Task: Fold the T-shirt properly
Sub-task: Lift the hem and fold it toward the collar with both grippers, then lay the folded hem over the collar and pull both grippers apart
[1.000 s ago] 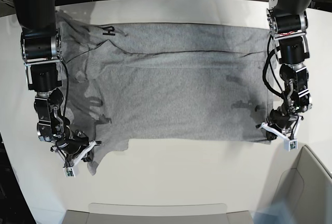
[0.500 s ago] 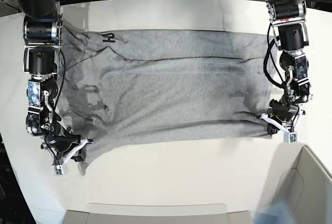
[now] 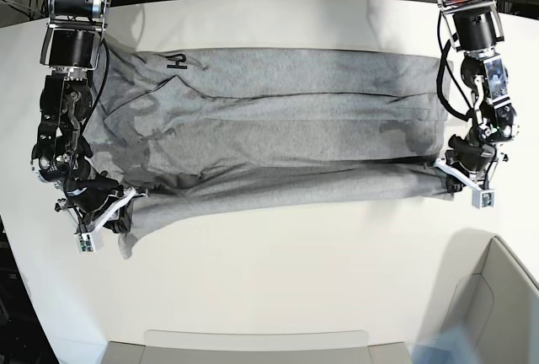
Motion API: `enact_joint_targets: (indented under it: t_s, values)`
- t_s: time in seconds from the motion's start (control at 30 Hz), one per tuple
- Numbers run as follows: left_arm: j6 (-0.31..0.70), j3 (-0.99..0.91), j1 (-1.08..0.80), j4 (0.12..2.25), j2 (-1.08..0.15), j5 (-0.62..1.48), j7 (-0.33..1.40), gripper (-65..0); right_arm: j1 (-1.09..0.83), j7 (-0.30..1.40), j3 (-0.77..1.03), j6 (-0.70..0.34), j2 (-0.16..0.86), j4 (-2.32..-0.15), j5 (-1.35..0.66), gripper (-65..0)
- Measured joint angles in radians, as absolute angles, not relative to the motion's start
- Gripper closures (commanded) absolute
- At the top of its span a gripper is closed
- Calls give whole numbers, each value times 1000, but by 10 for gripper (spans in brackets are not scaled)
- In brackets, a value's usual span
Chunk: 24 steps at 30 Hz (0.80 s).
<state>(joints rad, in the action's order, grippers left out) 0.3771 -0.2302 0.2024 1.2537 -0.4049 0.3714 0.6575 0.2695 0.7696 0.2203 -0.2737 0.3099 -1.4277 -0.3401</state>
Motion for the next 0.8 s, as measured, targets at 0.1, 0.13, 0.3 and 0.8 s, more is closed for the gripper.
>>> enact_joint_targets:
  t_s: [0.1, 0.13, 0.3, 0.8]
  values:
    - [377, -250, 165, 1305, -405, 376, 658, 0, 210, 784, 217, -274, 304, -1495, -347, 0]
    - [377, -255, 147, 1328, -405, 374, 657, 0, 189, 786, 216, -274, 302, -1510, -345, 0]
    - [374, -256, 60, 1421, -409, 373, 691, 0, 102, 789, 235, -275, 304, -1580, -347, 0]
    - [379, -275, -51, 1586, -408, 377, 862, 0, -92, 793, 332, -277, 277, -1766, -343, 0]
